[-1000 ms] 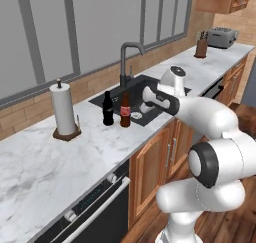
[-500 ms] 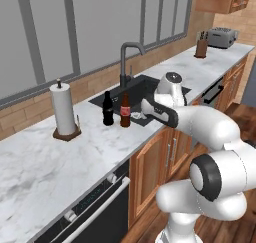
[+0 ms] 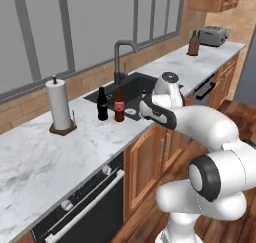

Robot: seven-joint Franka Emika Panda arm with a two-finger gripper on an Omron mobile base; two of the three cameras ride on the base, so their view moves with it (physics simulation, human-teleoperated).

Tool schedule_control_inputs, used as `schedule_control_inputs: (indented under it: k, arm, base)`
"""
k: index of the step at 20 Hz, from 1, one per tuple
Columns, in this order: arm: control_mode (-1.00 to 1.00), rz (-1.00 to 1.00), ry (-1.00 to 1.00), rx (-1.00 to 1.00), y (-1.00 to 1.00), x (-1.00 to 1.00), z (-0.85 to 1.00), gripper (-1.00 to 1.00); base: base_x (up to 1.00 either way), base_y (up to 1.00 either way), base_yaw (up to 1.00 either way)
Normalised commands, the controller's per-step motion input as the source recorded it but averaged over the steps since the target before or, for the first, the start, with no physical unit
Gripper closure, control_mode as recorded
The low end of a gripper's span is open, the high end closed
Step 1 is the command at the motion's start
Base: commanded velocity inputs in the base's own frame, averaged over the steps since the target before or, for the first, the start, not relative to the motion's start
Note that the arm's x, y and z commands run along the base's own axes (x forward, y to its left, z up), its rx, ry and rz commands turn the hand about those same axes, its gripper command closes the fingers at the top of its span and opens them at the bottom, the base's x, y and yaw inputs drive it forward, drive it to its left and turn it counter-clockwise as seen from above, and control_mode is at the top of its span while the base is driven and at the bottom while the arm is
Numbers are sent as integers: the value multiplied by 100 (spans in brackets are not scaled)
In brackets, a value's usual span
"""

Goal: Place the large bottle from the dining counter next to the other large bottle outside the sink, and place the small bottle from the dining counter next to the other small bottle inside the sink.

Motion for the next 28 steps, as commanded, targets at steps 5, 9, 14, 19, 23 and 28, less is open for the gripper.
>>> schedule_control_inputs:
  k: [5,9,14,19,23,28]
  arm:
    - [100,0,0,0,0,0,0,-100]
    - [100,0,0,0,0,0,0,-100]
    - [100,0,0,0,0,0,0,-100]
    - [100,0,0,0,0,0,0,-100]
    - [100,0,0,0,0,0,0,-100]
    - [100,0,0,0,0,0,0,-100]
  base:
    - [-50,0,-12]
    - [-35,0,-30]
    - [-26,0,-39]
    - [-32,0,-40]
    - [-53,0,-29]
    - [-72,0,-25]
